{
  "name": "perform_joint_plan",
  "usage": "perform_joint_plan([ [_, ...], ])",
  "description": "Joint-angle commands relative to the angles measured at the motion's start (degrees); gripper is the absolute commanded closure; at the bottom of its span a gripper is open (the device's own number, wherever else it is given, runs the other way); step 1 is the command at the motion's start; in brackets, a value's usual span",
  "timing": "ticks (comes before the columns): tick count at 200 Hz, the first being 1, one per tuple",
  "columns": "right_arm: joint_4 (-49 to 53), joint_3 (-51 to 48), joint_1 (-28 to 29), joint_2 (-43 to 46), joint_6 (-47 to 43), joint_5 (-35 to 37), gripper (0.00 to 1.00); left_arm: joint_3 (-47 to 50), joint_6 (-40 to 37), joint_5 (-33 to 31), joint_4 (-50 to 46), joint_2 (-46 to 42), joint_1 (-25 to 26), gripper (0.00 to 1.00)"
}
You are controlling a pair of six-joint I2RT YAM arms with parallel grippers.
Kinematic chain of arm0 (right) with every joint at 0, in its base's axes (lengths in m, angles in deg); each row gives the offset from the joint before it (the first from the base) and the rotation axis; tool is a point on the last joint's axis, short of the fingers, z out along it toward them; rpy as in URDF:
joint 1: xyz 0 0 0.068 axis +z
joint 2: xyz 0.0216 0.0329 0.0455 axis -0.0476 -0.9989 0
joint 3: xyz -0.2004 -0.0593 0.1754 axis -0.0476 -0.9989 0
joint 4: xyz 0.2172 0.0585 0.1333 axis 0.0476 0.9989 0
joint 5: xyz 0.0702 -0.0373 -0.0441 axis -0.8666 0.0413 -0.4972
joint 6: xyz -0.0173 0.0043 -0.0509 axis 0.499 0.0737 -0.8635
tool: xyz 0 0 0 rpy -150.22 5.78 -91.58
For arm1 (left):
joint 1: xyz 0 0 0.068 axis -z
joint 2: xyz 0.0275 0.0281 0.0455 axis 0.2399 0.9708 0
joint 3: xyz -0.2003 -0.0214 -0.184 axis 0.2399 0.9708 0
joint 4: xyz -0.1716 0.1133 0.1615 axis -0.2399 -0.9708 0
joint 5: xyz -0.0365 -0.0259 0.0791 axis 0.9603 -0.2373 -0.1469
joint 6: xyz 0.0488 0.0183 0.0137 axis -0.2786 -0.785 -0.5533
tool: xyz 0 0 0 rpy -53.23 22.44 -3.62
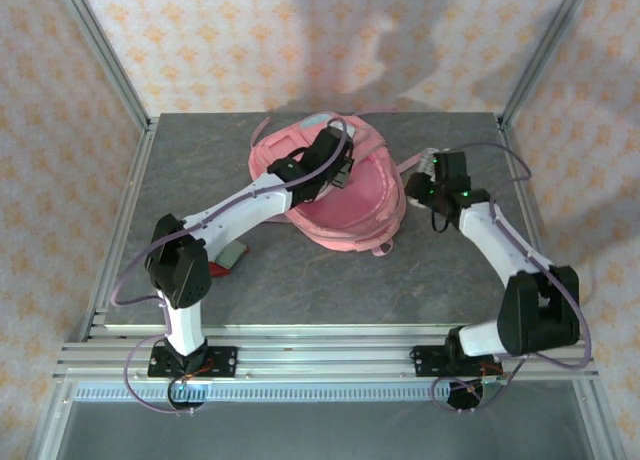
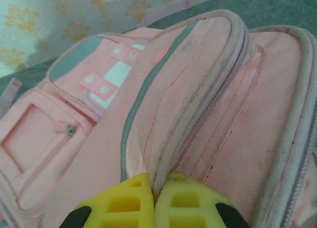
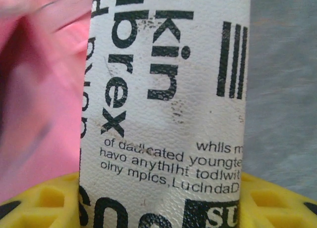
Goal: Pack the student bag
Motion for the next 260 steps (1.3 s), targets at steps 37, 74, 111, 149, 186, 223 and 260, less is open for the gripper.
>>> perform_joint_plan([
  [37, -6.3, -3.1, 14.5, -1.5, -7.1, -4.8, 0.57, -7.0, -1.8, -5.4, -0.6, -5.1, -3.8, 1.0],
  [74, -8.2, 2.5, 18.2, -9.7, -8.7, -2.0, 0.57, -11.2, -2.4, -4.8, -2.7, -4.6, -3.9, 1.0],
  [111, -7.5, 12.2, 18.4, -20.2, -12.0, -0.5, 0.55, -10.4, -1.6, -4.2, -3.0, -5.3, -3.8, 1.0],
  [149, -7.9, 21.1, 18.5, -28.1, -13.6, 1.9, 0.42, -7.8, -0.7, -3.6, -2.1, -6.0, -3.8, 1.0],
  [186, -7.0, 22.1, 18.5, -28.4, -11.9, 5.8, 0.21, -6.6, -0.1, -2.9, -1.7, -6.2, -3.8, 1.0],
  [223, -9.4, 12.3, 18.5, -18.3, -7.3, 6.1, 0.17, -4.0, 0.7, -1.8, -0.7, -6.7, -3.8, 1.0],
  [260, -16.4, -1.8, 18.4, -6.9, 4.8, -0.5, 0.21, -2.1, 1.2, -0.8, 0.7, -7.1, -3.8, 1.0],
])
